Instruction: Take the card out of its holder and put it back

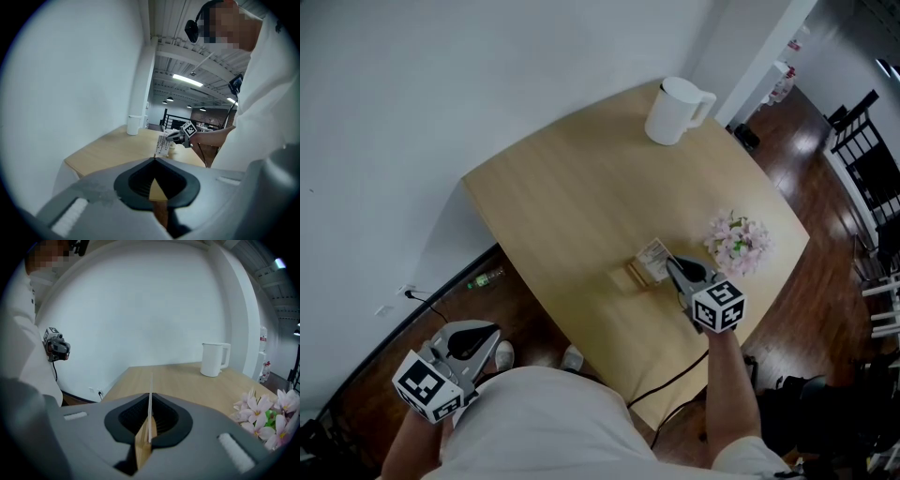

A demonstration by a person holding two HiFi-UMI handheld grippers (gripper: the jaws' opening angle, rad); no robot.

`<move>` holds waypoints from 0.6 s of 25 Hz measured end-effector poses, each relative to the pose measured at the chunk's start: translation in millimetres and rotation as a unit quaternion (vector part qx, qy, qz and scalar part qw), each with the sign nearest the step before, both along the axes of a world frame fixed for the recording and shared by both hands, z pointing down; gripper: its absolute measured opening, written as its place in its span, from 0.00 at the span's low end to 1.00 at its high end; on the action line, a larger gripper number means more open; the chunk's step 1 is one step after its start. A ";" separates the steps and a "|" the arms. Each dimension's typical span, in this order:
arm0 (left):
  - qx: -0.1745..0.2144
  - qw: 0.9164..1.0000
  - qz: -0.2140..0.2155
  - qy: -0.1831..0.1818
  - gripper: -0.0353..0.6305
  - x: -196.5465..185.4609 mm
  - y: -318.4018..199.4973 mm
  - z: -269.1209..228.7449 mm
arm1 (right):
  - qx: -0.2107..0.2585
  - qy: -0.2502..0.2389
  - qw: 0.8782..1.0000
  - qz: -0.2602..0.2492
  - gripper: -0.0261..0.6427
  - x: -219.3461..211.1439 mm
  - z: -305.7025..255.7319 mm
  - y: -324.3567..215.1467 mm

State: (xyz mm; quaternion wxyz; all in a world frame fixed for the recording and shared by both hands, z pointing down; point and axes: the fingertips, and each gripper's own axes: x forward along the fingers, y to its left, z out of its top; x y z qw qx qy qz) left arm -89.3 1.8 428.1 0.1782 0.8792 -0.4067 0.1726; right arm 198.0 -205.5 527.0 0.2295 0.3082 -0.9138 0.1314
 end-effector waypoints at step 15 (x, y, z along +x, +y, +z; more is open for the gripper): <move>-0.002 1.000 0.019 -0.003 0.06 12.2 -19.3 2.5 | -0.010 0.008 1.000 0.006 0.07 4.2 17.5 -0.6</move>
